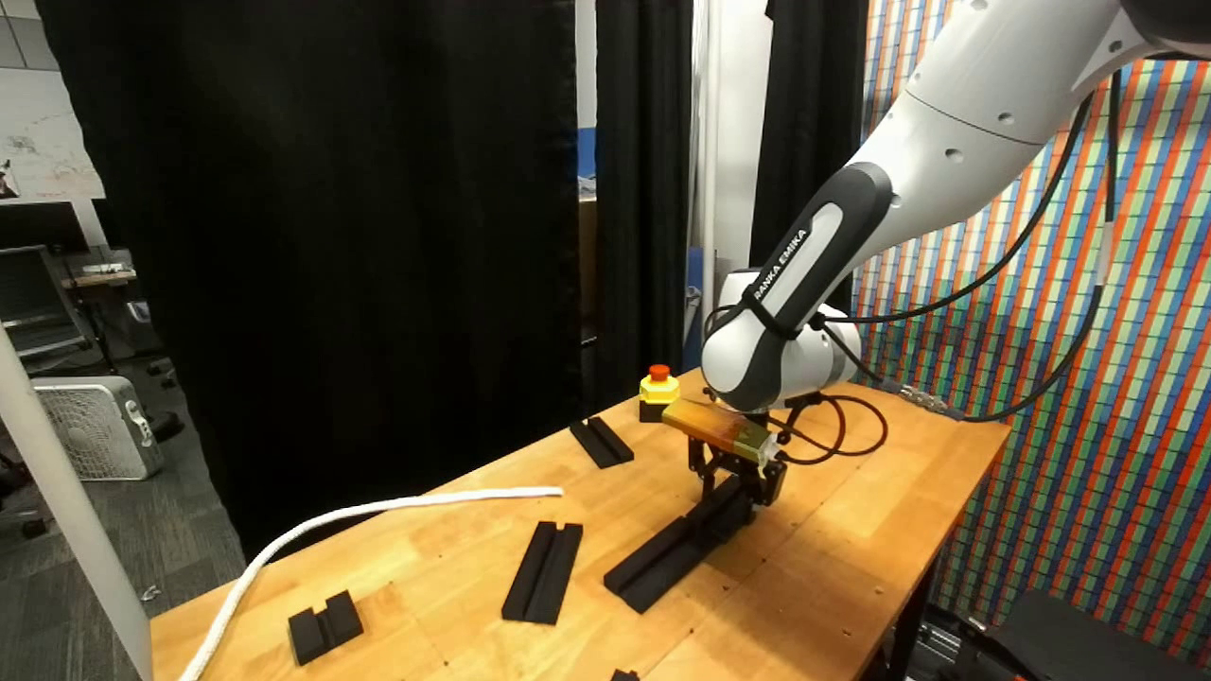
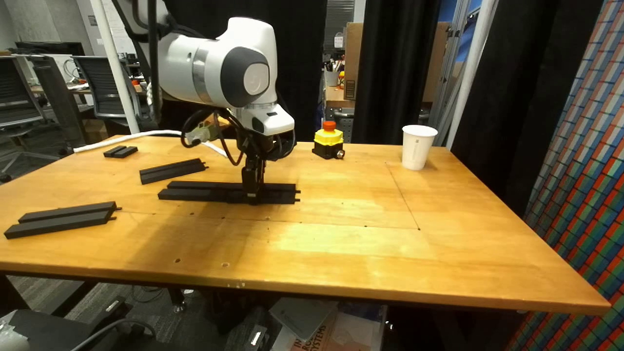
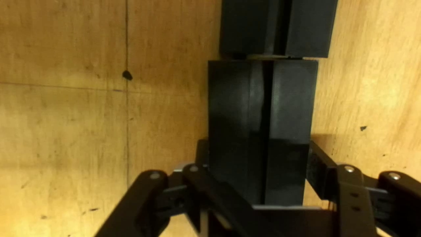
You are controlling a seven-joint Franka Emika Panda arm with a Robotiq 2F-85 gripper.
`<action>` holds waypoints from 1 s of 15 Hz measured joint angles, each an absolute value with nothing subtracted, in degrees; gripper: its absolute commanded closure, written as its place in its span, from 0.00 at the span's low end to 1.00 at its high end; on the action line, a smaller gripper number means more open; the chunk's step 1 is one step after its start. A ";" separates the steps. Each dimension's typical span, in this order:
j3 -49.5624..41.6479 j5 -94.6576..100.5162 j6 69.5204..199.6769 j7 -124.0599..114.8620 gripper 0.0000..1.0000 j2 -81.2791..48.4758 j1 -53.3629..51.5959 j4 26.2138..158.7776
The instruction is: Arrange the black objects on the table
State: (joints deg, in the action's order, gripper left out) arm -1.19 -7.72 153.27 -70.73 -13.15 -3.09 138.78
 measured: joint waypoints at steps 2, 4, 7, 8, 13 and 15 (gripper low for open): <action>-1.18 -7.72 153.27 -70.75 0.55 -13.40 -3.11 138.42; -1.14 -7.72 153.27 -70.75 0.55 -13.74 -3.12 137.97; -1.03 -7.72 153.27 -70.75 0.55 -14.47 -3.13 136.89; -1.02 -7.72 153.27 -70.74 0.55 -14.68 -3.17 136.56; -1.03 -7.72 153.21 -70.71 0.55 -15.61 -3.42 135.16; -0.92 -7.72 153.18 -70.63 0.55 -15.88 -3.44 134.77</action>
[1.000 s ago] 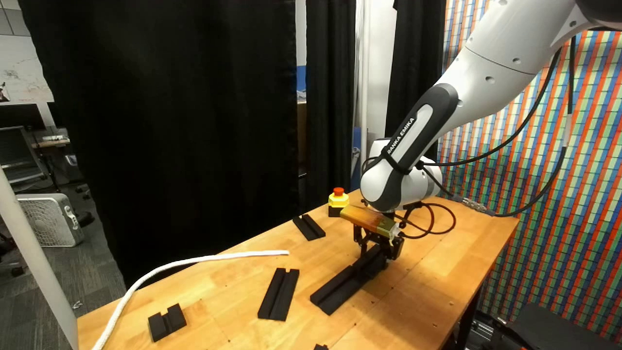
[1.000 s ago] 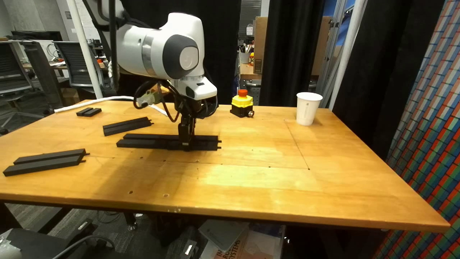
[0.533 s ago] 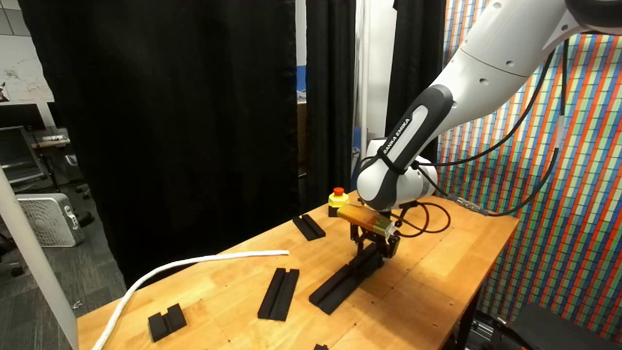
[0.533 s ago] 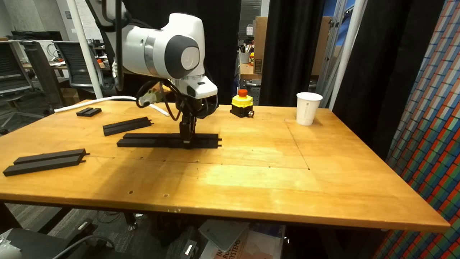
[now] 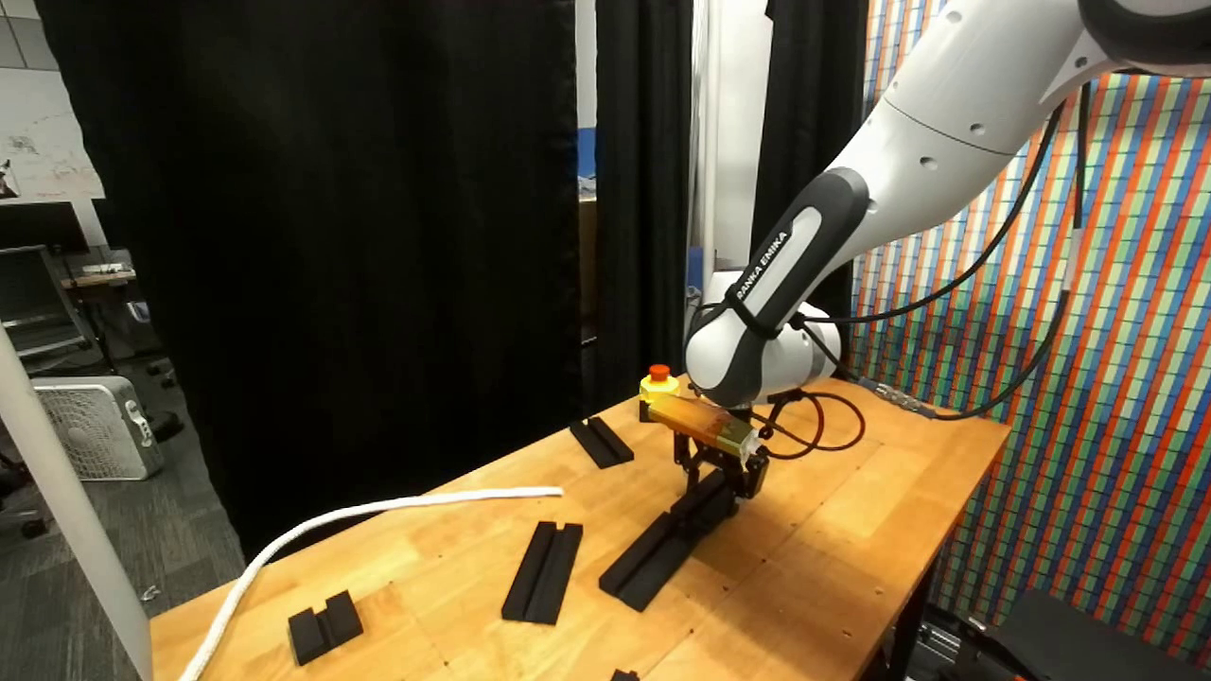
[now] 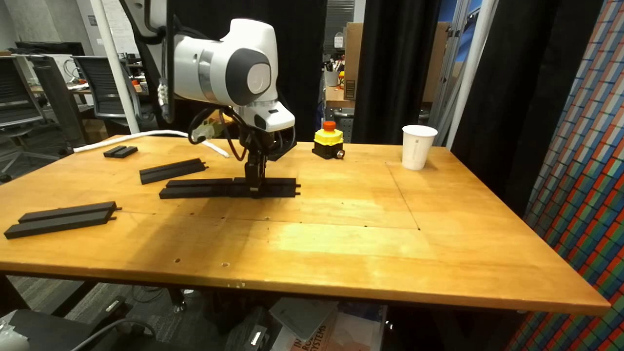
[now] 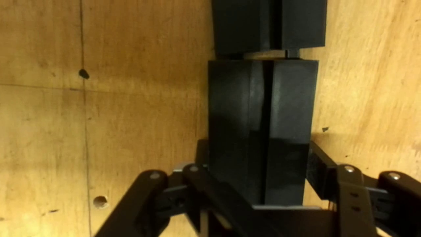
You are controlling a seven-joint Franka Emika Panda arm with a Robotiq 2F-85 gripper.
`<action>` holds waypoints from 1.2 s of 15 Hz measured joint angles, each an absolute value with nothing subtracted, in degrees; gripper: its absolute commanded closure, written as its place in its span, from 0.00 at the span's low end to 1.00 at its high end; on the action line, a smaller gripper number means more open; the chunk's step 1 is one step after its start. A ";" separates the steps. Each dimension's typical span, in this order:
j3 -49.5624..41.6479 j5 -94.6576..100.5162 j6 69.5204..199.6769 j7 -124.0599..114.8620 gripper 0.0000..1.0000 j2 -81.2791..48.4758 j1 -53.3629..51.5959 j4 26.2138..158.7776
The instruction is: Arrange the black objects on the table
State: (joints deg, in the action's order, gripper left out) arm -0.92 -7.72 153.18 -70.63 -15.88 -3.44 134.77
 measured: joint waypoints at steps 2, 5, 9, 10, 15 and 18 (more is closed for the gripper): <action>-0.67 -7.87 153.09 -70.13 0.55 -16.19 -3.44 134.28; 0.27 -9.58 152.41 -67.12 0.55 -16.92 -3.43 133.06; 1.31 -11.45 151.62 -63.61 0.55 -17.96 -3.43 131.30; 1.41 -11.79 151.26 -62.84 0.55 -18.20 -3.43 130.89; 1.42 -12.34 148.89 -60.04 0.55 -19.13 -3.43 128.96; 1.36 -12.34 147.60 -59.25 0.55 -19.62 -3.43 127.94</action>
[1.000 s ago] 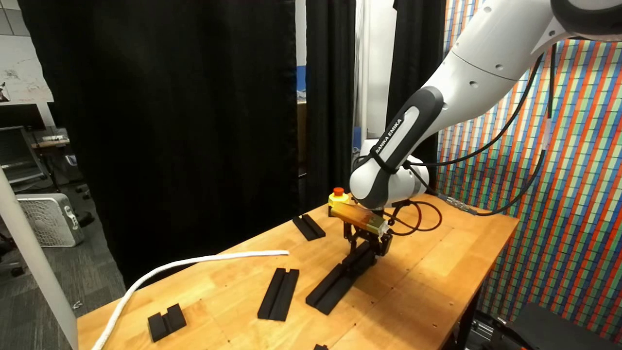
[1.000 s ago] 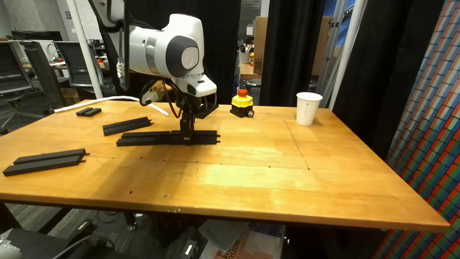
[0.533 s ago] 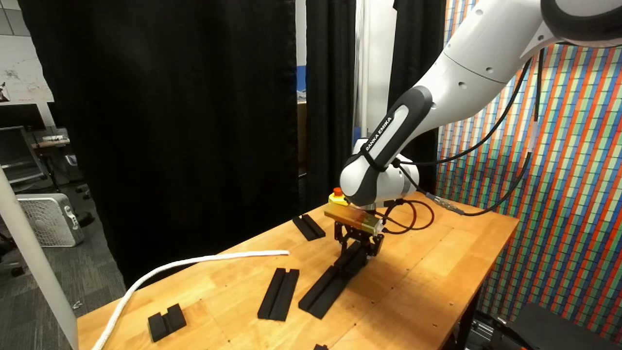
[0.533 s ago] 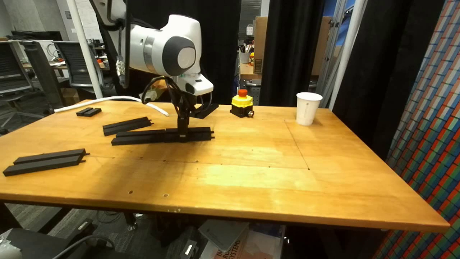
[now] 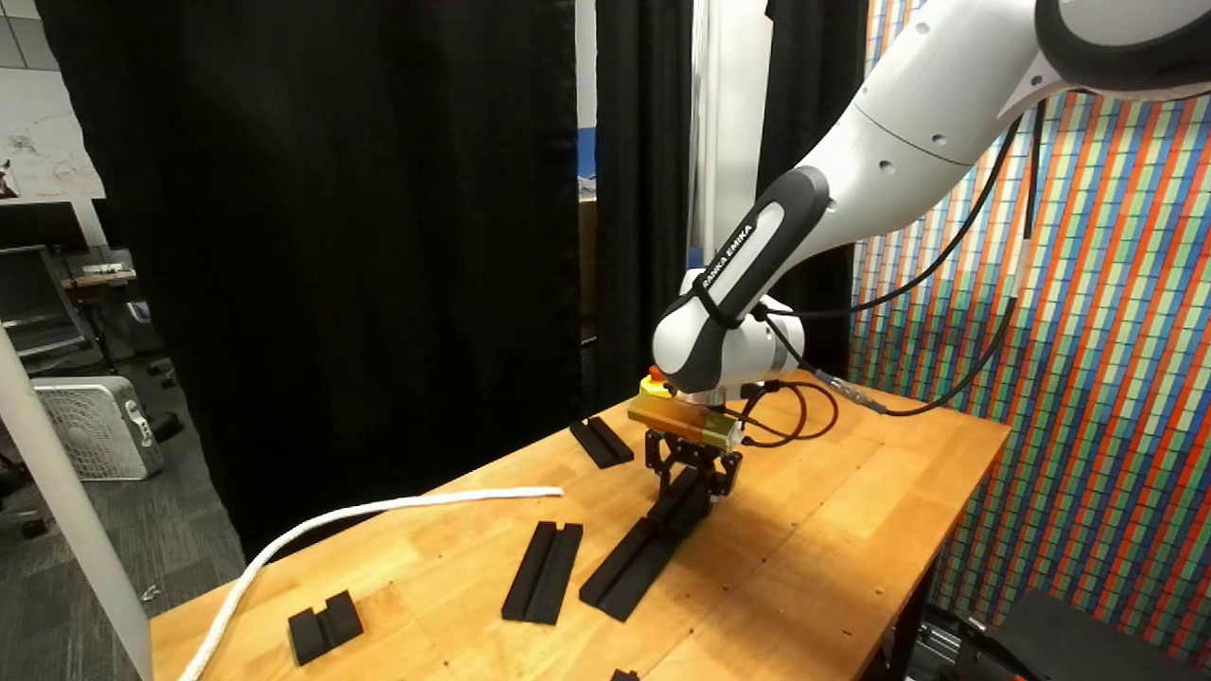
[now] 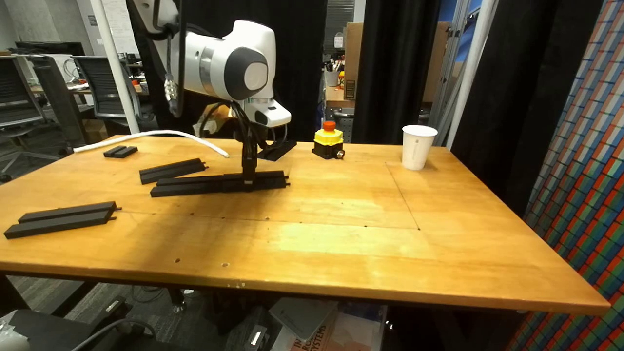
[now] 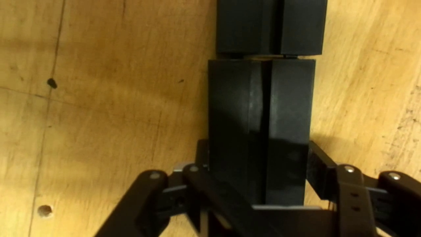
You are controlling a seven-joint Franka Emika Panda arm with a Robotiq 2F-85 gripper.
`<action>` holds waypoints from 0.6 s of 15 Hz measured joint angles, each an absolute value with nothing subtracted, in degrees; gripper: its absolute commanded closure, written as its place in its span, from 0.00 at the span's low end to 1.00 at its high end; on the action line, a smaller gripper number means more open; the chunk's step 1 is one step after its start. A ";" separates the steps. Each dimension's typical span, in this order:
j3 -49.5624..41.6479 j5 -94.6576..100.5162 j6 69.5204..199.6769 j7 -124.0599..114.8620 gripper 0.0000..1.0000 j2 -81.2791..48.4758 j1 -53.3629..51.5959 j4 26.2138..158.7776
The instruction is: Arrange the black objects on the table
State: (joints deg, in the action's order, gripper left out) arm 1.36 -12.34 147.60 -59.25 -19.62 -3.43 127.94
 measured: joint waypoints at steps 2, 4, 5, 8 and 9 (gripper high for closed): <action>1.35 -12.34 147.29 -59.21 0.55 -19.86 -3.44 127.53; 1.35 -12.34 147.14 -59.22 0.55 -20.05 -3.45 127.20; 1.33 -12.34 147.07 -59.22 0.55 -20.11 -3.47 127.08; 1.21 -12.34 146.78 -59.22 0.55 -20.22 -3.56 126.84; 1.16 -12.34 146.64 -59.22 0.55 -20.27 -3.60 126.74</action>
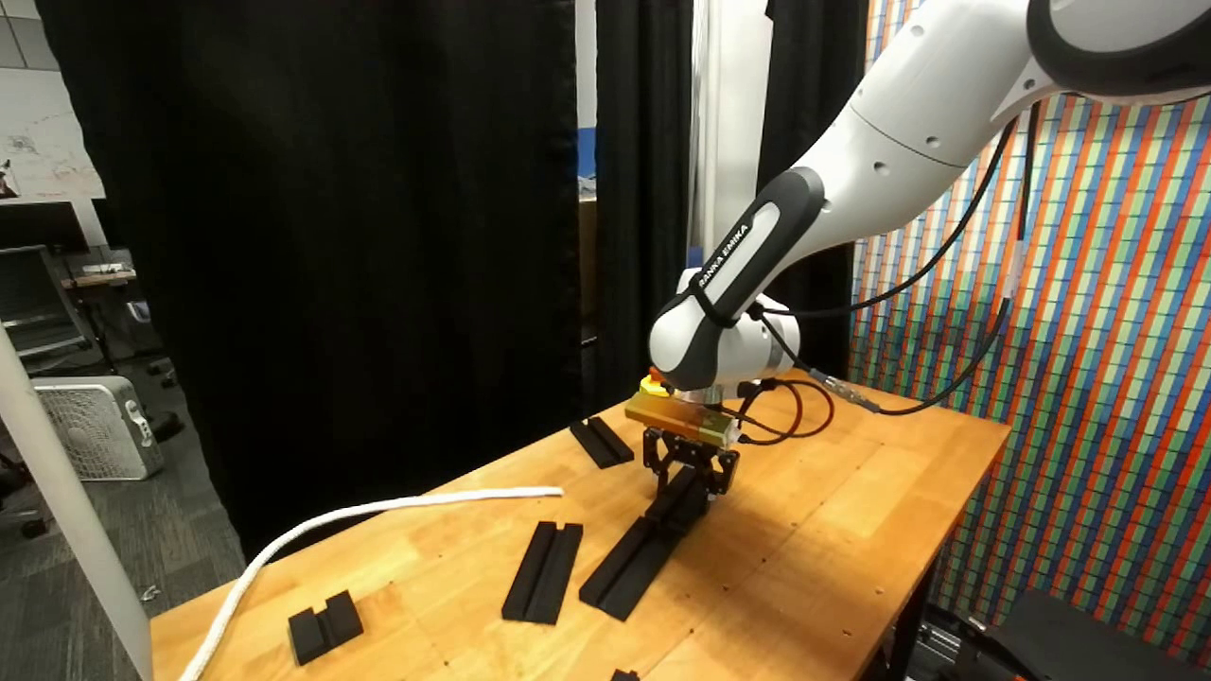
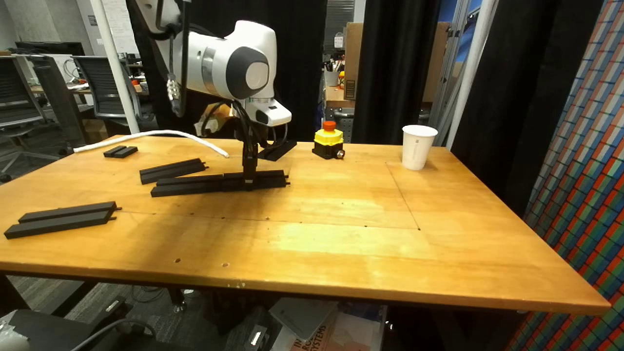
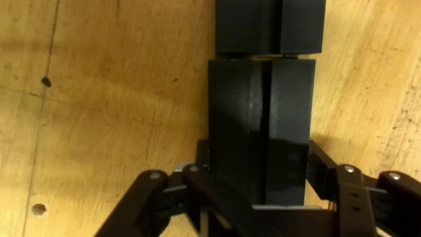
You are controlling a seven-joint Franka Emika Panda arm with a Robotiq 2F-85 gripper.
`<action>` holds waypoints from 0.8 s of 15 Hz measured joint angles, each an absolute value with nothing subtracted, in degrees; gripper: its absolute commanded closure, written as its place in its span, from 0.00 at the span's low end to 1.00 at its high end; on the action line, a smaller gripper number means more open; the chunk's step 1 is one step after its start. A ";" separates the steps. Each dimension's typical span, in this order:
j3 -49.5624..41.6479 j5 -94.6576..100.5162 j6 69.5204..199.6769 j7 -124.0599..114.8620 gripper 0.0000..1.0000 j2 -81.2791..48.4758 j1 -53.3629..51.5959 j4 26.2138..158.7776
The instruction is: Arrange the black objects on the table
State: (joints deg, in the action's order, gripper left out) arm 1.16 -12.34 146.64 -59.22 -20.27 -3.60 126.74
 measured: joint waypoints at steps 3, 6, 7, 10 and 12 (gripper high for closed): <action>1.12 -12.34 146.27 -59.21 0.55 -20.48 -3.62 126.29; 1.12 -12.34 146.12 -59.17 0.55 -20.68 -3.63 125.91; 1.12 -12.34 145.97 -59.15 0.55 -20.76 -3.63 125.73; 1.12 -12.34 145.52 -59.10 0.55 -20.87 -3.65 125.43; 1.11 -12.34 145.37 -59.09 0.55 -20.90 -3.68 125.35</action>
State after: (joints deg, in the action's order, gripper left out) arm 1.11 -12.34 145.37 -59.09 -20.90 -3.68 125.35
